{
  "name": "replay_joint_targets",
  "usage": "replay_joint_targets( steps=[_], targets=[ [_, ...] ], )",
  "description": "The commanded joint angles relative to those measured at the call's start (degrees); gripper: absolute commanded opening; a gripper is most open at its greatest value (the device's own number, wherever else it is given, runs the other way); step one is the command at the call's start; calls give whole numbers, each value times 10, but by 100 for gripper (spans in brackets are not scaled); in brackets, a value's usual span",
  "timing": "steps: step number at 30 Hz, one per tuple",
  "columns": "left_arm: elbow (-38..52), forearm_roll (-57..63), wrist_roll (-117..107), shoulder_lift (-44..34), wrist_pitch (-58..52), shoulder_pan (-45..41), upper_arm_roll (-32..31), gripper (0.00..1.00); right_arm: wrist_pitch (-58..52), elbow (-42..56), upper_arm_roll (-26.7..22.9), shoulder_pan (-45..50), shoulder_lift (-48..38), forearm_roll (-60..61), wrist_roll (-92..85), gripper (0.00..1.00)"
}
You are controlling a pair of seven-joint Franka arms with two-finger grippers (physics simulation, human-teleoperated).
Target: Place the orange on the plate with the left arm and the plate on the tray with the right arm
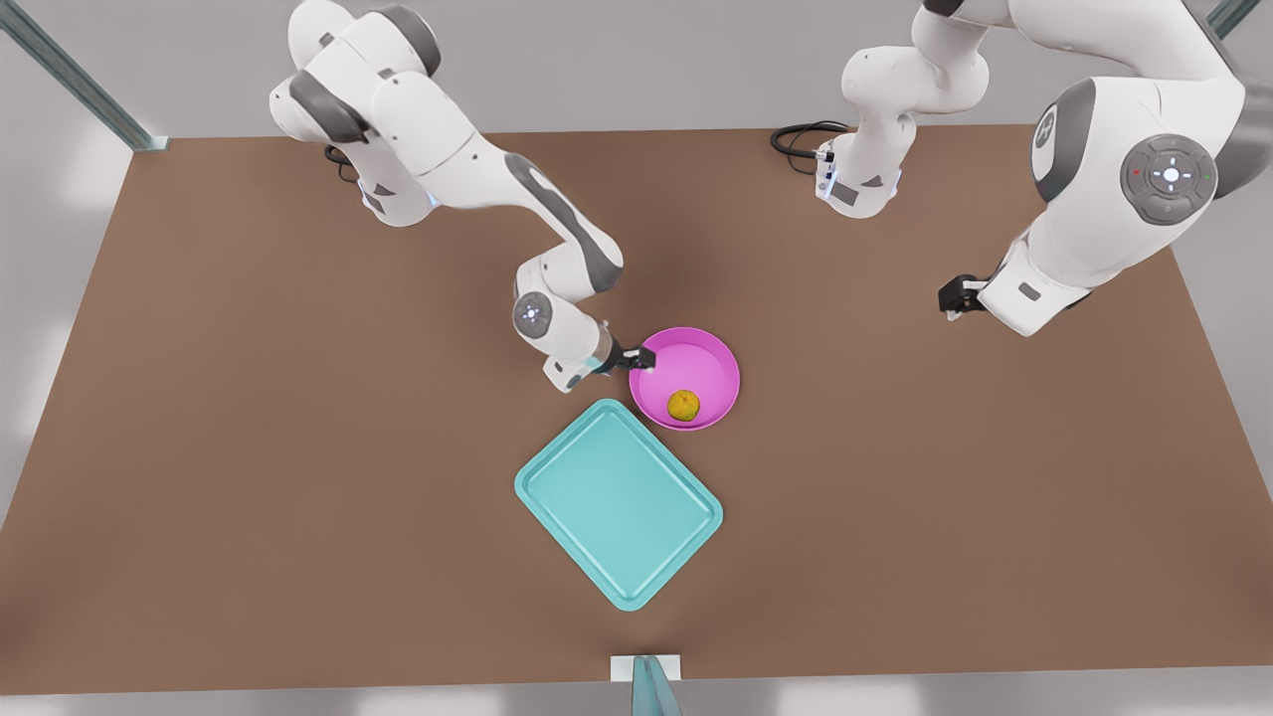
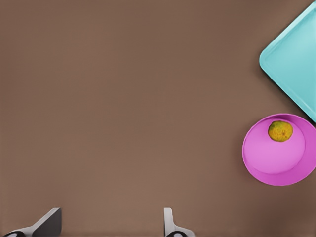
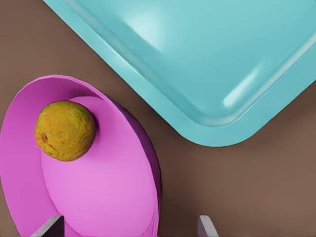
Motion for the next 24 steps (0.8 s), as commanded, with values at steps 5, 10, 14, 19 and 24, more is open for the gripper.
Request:
replay_joint_targets(
  steps=[5,10,14,19,24],
  targets=[
    [10,-1,19,-1,-4,0,-2,100,10,23,0,13,33,2,4,100],
    [10,-2,20,3,-3,0,-3,100,10,29,0,21,48,2,4,100],
    [10,-8,20,3,-5,0,-3,100,10,48,5,33,63,2,4,100],
    [10,-10,20,1,-13,0,-3,100,10,52,5,34,70,0,3,75],
    [10,-11,20,3,-13,0,-3,100,9,53,5,34,77,-1,-3,57]
  ],
)
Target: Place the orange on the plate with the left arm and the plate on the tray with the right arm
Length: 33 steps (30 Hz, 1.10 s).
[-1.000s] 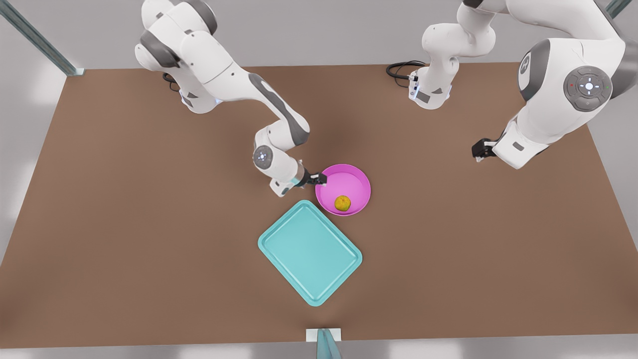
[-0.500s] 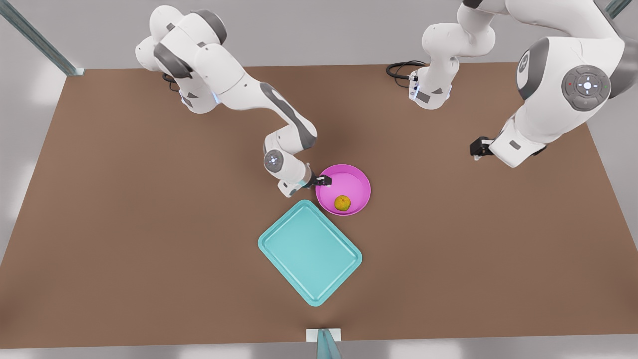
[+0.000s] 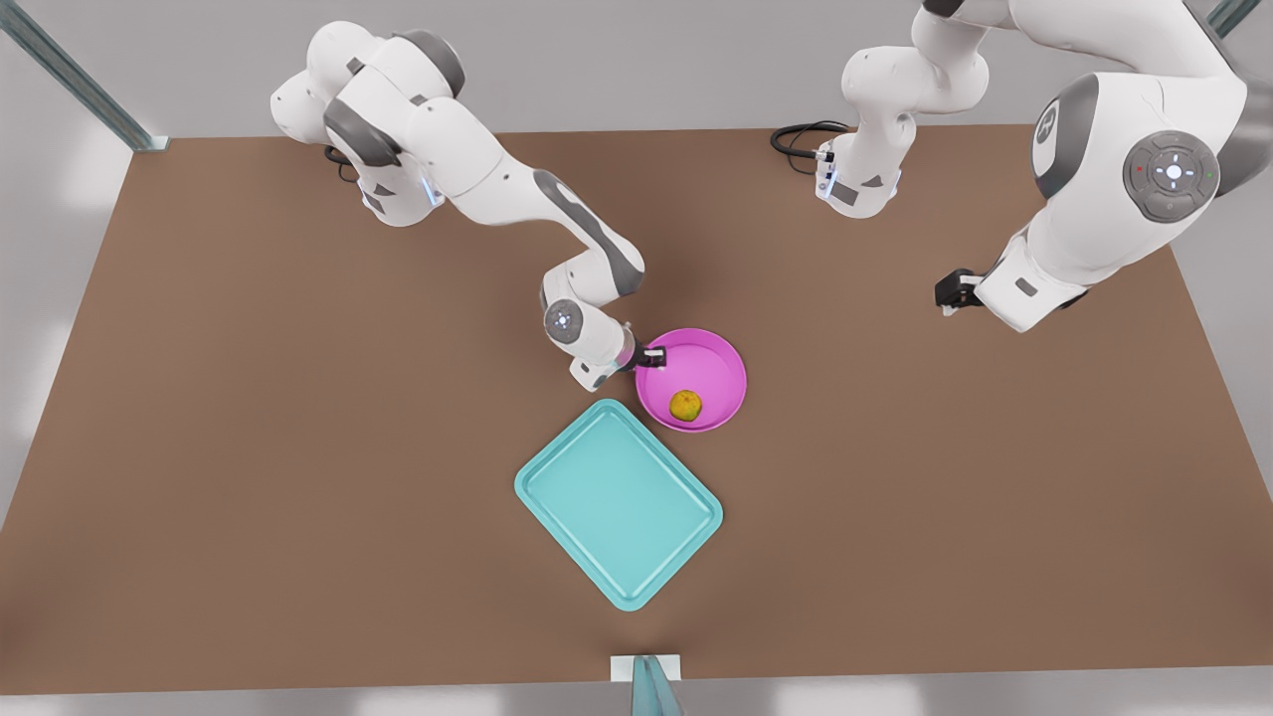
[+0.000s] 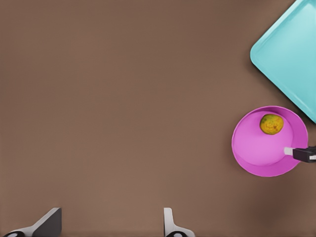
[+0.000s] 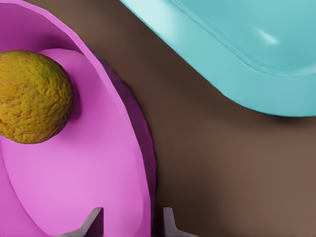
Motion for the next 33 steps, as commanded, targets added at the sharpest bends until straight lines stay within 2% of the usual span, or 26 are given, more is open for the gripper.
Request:
replay_joint_targets(
  steps=[1,6,7,10,12,24,33],
  targets=[
    [0,0,6,0,-1,0,0,100,-1,0,0,0,1,0,-11,55],
    [0,0,6,-1,-2,0,0,100,-1,1,5,-1,-2,2,-10,54],
    [0,0,6,-1,-2,0,0,100,-1,1,5,-1,-3,2,-10,50],
    [0,0,6,-2,-2,0,0,100,-3,5,5,-2,-2,1,-10,26],
    [0,0,5,-3,-2,-1,-1,100,-4,5,5,-3,-2,1,-10,22],
    [0,-1,6,-5,-18,-1,-2,100,-9,38,13,-18,-5,4,-5,21],
    [0,0,7,-5,-19,-1,-1,100,-29,114,10,-69,15,7,-2,21]
  ],
)
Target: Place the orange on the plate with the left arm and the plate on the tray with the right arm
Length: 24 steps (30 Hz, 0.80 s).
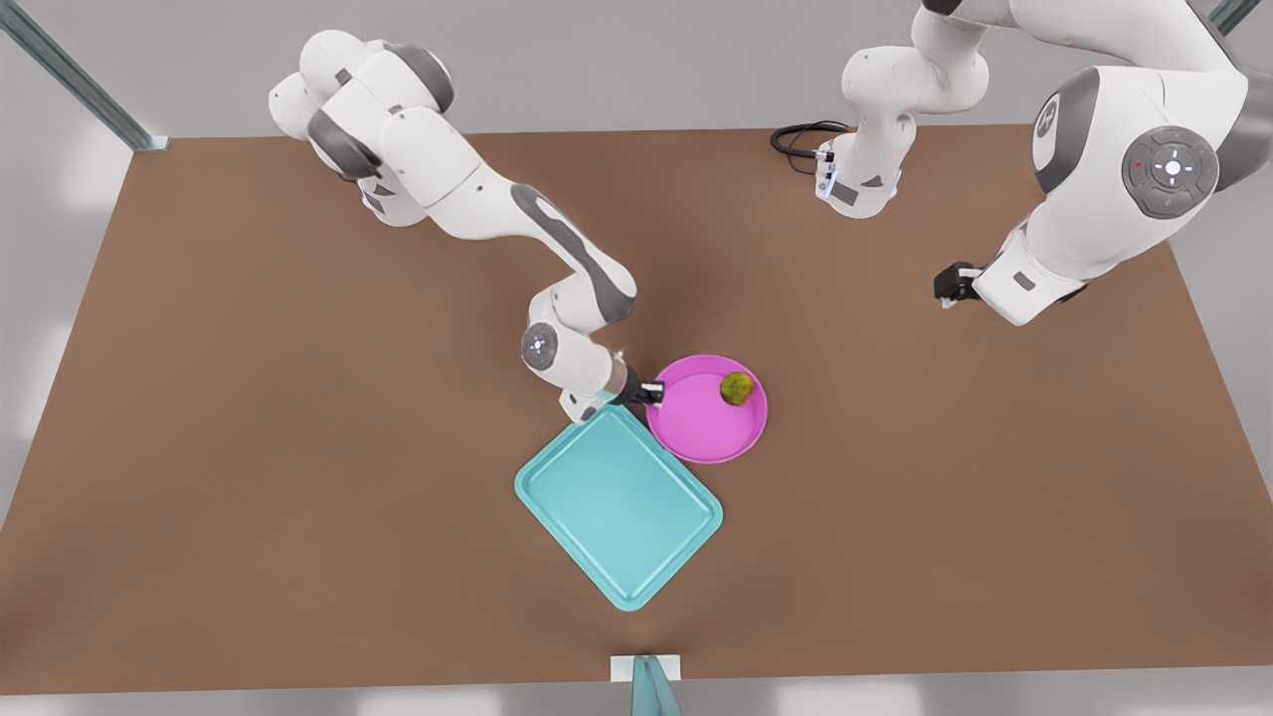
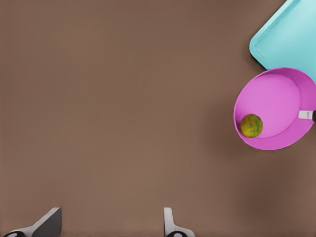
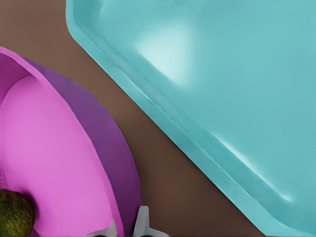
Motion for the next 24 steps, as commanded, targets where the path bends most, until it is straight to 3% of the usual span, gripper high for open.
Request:
replay_joint_targets(
  steps=[1,12,22,23,24],
  targets=[
    [0,0,2,0,-3,0,0,100,-11,10,-1,-11,5,-2,10,21],
    [0,0,6,0,-6,1,2,100,-11,50,-7,-99,27,-3,4,21],
    [3,1,2,3,-5,1,1,100,-18,51,-34,-113,28,-3,4,21],
    [2,1,2,3,-5,1,1,100,-18,51,-34,-112,28,-3,3,47],
    [2,1,2,4,-5,1,1,100,-17,49,-34,-111,28,-3,5,100]
  ],
)
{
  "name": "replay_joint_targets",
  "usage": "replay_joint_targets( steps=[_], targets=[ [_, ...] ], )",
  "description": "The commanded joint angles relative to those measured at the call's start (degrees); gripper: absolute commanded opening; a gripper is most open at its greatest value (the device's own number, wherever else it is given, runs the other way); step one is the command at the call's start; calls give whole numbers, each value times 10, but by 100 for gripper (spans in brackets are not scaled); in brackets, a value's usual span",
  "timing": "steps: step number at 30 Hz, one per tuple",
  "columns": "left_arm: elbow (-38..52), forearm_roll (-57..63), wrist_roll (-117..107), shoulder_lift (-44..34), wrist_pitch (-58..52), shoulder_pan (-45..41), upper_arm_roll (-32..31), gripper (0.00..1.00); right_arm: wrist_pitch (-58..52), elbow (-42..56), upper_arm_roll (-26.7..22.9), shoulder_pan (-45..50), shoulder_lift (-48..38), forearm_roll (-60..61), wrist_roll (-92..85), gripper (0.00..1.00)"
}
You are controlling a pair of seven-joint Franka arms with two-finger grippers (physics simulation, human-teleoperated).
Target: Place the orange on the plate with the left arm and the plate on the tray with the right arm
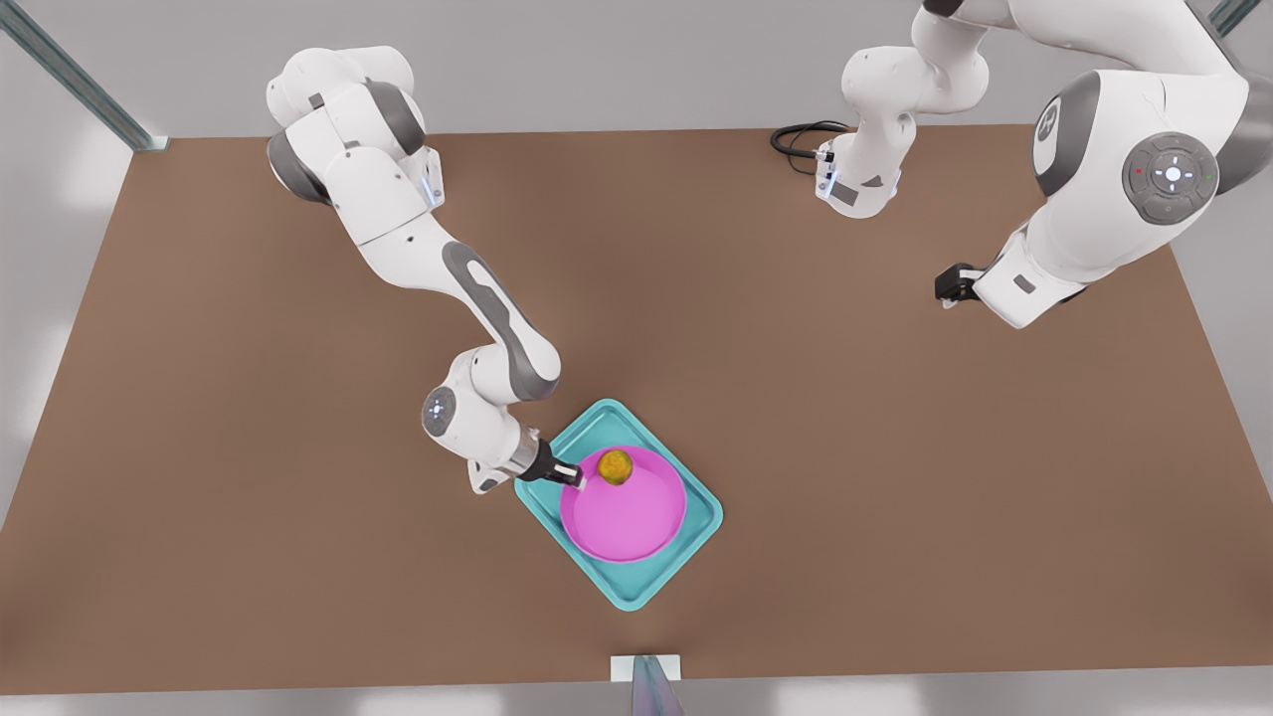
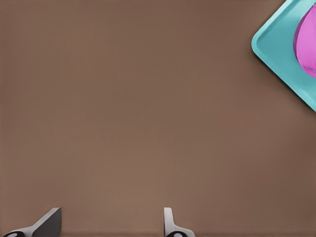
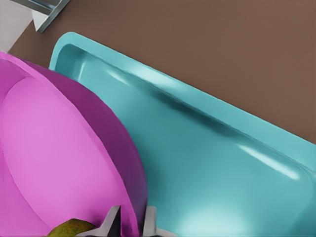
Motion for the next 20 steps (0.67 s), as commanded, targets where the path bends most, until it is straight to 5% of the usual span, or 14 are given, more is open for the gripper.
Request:
replay_joint_targets(
  steps=[1,9,10,12,14,17,20],
  targets=[
    [0,1,0,0,0,0,0,100,-2,0,0,1,-1,-1,8,100],
    [0,1,1,0,0,0,0,100,-4,-2,1,-9,-45,-2,13,100],
    [1,1,-3,-1,0,-1,0,100,-51,-4,1,-29,-67,-7,10,100],
    [1,1,4,-5,-1,0,0,100,-482,33,2,-183,-79,-256,-53,100],
    [10,1,4,-5,-9,0,2,100,-821,200,1,-251,-83,-441,-198,100],
    [16,4,0,-5,-11,1,2,100,-845,181,4,-287,-301,-480,-236,100],
    [13,1,5,-16,12,0,5,100,-849,164,4,-285,-358,-457,-269,100]
  ],
)
